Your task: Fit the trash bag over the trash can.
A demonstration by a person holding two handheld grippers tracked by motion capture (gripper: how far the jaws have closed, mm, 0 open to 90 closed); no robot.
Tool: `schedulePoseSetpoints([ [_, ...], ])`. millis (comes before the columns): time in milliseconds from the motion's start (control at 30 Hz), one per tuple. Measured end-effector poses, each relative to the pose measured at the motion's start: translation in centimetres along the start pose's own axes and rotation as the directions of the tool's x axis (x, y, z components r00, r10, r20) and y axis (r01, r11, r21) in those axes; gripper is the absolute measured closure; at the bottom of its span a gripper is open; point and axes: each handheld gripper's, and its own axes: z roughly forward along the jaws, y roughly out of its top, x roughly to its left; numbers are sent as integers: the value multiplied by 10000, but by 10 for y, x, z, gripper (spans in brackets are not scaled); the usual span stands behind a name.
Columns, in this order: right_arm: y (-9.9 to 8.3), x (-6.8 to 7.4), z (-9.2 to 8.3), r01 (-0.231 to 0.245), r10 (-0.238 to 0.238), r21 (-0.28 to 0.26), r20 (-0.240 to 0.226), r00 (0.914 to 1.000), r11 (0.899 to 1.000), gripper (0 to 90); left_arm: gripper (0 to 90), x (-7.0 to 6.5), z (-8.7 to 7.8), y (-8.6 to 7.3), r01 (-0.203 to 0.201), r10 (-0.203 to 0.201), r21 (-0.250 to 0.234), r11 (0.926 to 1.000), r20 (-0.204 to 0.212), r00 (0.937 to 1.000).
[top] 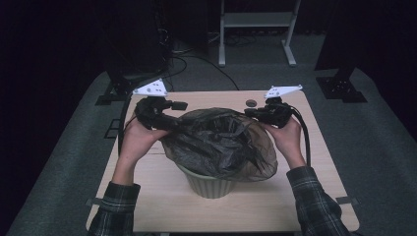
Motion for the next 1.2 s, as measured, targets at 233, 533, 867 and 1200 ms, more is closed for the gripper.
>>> schedulePoseSetpoints([
  [233, 1, 1, 0, 34, -34, -66, -63, 10000, 10000, 900, 416, 3, 11, -8, 49, -43, 494, 9988, -119, 9999],
  [533, 3, 2, 0, 41, -43, -175, -129, 9999, 9998, 900, 900, 14, 7, -14, 189, -186, 804, 9966, -48, 9998],
  [867, 9, 3, 7, 107, -106, 11, -103, 9999, 9999, 899, 900, 42, 4, -17, 573, -493, 807, 9951, -988, 9939],
  [1200, -3, 1, 31, -41, 53, 661, -180, 9998, 9978, 900, 900, 71, 28, -65, 1749, -1646, 1271, 9764, -870, 9825],
])
